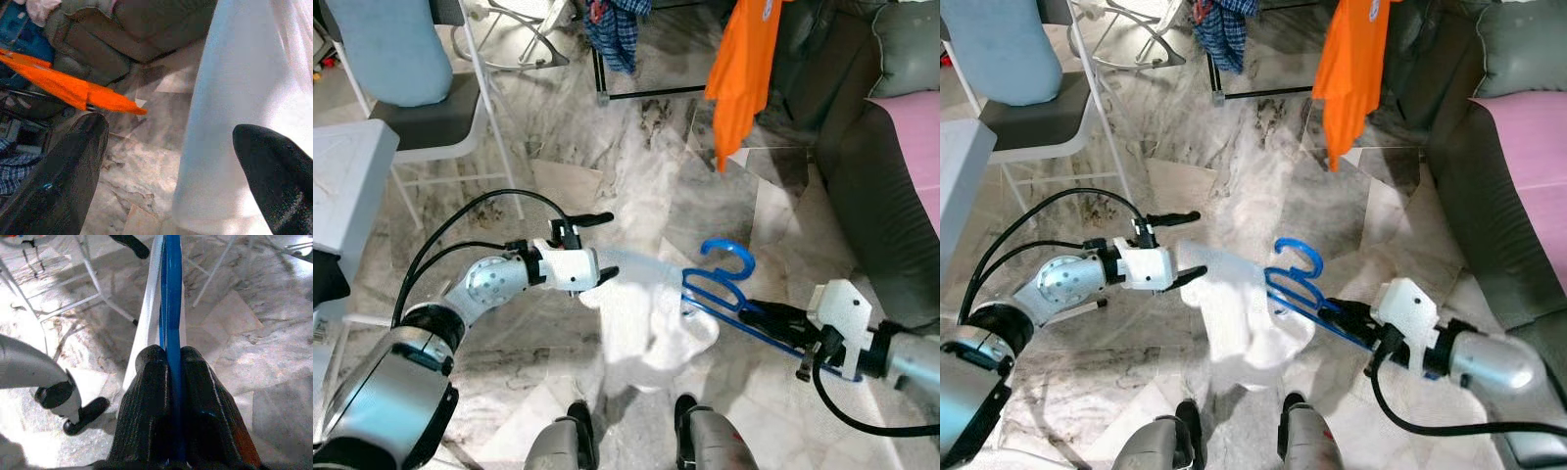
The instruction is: Hang hanger
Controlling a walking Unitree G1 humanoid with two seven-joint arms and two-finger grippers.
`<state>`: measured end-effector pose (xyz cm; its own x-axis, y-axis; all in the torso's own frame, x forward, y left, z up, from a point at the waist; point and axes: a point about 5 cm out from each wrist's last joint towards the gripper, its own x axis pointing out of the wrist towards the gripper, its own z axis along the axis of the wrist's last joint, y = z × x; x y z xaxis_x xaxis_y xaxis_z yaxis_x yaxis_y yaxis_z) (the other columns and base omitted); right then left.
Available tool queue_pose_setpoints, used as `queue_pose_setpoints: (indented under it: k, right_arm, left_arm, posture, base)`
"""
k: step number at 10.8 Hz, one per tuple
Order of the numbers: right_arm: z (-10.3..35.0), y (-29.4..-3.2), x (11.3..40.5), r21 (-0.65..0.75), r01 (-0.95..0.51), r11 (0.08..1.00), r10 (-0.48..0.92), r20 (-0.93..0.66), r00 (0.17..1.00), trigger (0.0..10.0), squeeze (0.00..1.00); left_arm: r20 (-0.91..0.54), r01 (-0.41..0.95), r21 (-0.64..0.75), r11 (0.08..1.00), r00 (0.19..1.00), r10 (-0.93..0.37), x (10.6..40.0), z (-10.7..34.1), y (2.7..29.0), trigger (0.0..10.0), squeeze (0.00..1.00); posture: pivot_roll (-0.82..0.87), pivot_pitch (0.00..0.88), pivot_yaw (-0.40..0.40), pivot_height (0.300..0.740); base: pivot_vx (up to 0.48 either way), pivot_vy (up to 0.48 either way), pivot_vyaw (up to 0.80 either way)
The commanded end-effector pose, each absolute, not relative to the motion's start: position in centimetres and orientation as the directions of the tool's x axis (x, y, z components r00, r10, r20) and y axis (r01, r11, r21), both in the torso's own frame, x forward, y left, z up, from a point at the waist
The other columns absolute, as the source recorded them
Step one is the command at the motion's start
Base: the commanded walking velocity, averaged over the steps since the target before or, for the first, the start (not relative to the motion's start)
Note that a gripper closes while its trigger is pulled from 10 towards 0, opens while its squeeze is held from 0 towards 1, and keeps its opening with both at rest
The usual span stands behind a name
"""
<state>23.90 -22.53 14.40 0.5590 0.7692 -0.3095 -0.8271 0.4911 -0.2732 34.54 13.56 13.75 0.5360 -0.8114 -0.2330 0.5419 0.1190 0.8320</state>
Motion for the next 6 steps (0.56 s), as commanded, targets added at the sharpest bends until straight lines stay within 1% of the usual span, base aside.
queue_pose_setpoints:
  k: [1, 2, 3, 4, 5, 6]
  right_arm:
    - [14.9, -21.8, 23.7, -0.291, -0.853, 0.434, 0.803, -0.303, 0.513, 10.0, 0.00]
    - [15.4, -21.5, 23.8, -0.292, -0.862, 0.415, 0.819, -0.293, 0.493, 10.0, 0.00]
    - [15.5, -21.4, 23.8, -0.300, -0.865, 0.402, 0.823, -0.295, 0.484, 10.0, 0.00]
    - [15.6, -21.1, 24.0, -0.312, -0.865, 0.392, 0.827, -0.293, 0.480, 10.0, 0.00]
    - [15.6, -21.0, 24.0, -0.321, -0.865, 0.386, 0.827, -0.295, 0.478, 10.0, 0.00]
    - [15.7, -20.9, 24.1, -0.345, -0.864, 0.367, 0.824, -0.310, 0.474, 10.0, 0.00]
  left_arm:
    - [-0.305, 0.567, 0.820, 0.070, 0.539, -0.785, 34.4, 13.0, 14.5, 10.0, 1.00]
    - [-0.365, 0.621, 0.783, 0.045, 0.516, -0.775, 34.5, 12.5, 14.4, 10.0, 0.47]
    - [-0.394, 0.659, 0.750, 0.045, 0.501, -0.770, 34.6, 12.4, 14.2, 10.0, 0.00]
    - [-0.437, 0.699, 0.715, 0.028, 0.477, -0.762, 34.7, 12.2, 13.9, 0.0, 0.00]
    - [-0.463, 0.724, 0.690, 0.020, 0.462, -0.757, 34.7, 12.0, 13.8, 0.0, 0.00]
    - [-0.461, 0.728, 0.685, 0.030, 0.465, -0.756, 35.1, 12.4, 13.2, 0.0, 0.00]
  posture:
    - [-0.28, 0.257, 0.087, 0.740]
    - [-0.29, 0.257, 0.097, 0.740]
    - [-0.29, 0.257, 0.097, 0.740]
    - [-0.29, 0.257, 0.103, 0.740]
    - [-0.30, 0.256, 0.106, 0.740]
    - [-0.30, 0.256, 0.105, 0.740]
  base:
    - [0.000, 0.000, 0.00]
    - [0.000, 0.000, 0.00]
    - [0.000, 0.000, 0.00]
    - [0.000, 0.000, 0.00]
    - [0.000, 0.000, 0.00]
    - [0.000, 0.000, 0.00]
